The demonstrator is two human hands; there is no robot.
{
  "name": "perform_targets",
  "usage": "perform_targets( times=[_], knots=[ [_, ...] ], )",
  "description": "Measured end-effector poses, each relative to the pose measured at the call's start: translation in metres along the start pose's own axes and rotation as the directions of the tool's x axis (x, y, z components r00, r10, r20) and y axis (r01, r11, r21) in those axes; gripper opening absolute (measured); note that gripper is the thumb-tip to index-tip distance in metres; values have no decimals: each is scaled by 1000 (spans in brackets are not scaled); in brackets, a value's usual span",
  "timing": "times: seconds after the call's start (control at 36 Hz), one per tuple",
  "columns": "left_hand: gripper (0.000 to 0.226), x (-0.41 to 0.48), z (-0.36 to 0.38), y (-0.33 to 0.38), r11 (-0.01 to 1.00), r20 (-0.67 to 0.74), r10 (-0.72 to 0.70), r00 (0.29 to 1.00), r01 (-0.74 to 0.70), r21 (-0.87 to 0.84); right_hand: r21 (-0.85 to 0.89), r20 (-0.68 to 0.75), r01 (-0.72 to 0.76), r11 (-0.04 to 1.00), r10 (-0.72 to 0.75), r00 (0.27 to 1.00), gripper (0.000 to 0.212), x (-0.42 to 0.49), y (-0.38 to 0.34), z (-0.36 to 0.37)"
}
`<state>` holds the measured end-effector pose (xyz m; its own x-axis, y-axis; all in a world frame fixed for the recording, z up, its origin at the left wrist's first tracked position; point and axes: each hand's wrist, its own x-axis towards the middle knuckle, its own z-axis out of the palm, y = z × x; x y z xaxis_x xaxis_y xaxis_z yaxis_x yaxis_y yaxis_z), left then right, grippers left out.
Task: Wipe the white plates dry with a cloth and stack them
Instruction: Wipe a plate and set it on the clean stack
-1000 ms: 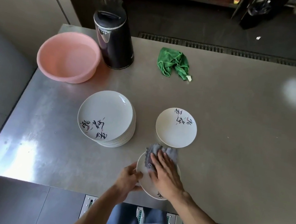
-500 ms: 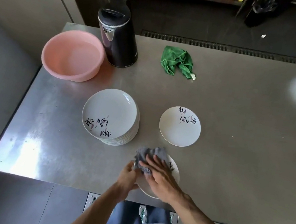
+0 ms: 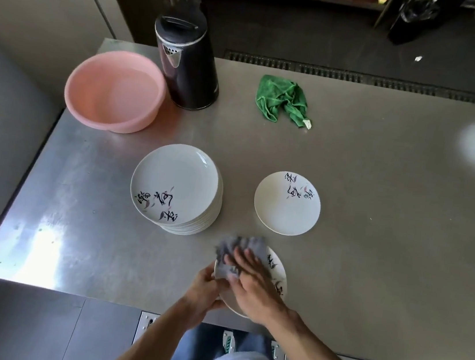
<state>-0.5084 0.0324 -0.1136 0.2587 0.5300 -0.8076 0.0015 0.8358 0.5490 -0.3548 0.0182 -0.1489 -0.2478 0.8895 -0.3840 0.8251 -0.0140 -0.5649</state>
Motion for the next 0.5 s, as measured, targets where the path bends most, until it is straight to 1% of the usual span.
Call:
perform_targets(
  times=[0.03,0.06,0.08,0.11,0.14,0.19,0.22,0.28,0.31,0.36,0.42,0.47,0.5],
  knots=[
    [43,-1,-1,-1,1000,-10,-4,1000,4,10,25,40,60,998,-61,997,55,-1,-1,-1],
    [41,-1,-1,-1,1000,-21,-8,1000,8,8,30,49,76,997,-77,996,54,-1,2,-3],
    [43,-1,-2,-1,1000,-30,-9,1000,8,-3,14,20,56,998,-56,998,52,2,7,-6],
    [46,-1,-2,-2,1000,-44,-6,999,5,-18,-14,-28,-2,1000,1,1000,50,4,10,-9],
    [46,0,0,-1,999,-68,-2,998,0,-34,-43,-83,-94,995,90,992,50,5,12,-11],
    [43,2,3,-2,996,-149,-14,989,1,-89,-57,-161,-254,966,242,957,51,4,11,-15],
    [41,2,5,-3,991,-190,-29,981,4,-130,-63,-168,-284,957,270,948,51,4,10,-15],
    [39,3,7,-5,984,-242,-41,969,-3,-178,-60,-172,-294,954,280,945,53,3,7,-13],
    [35,2,7,-4,984,-254,-38,966,-8,-176,-18,-170,-303,953,296,940,53,4,6,-13],
    [20,1,6,-1,991,-256,-24,966,-10,-130,121,-141,-321,939,336,931,53,4,4,-15],
    [6,2,2,3,996,-235,-3,972,-18,-86,209,-132,-256,944,286,949,50,3,3,-14],
    [12,5,-1,6,998,-216,-6,976,-7,-60,228,-110,-142,963,170,979,49,1,-1,-10],
    [11,6,-2,6,999,-212,-11,977,1,-48,224,-81,-89,970,110,991,48,-1,-3,-8]
  ],
)
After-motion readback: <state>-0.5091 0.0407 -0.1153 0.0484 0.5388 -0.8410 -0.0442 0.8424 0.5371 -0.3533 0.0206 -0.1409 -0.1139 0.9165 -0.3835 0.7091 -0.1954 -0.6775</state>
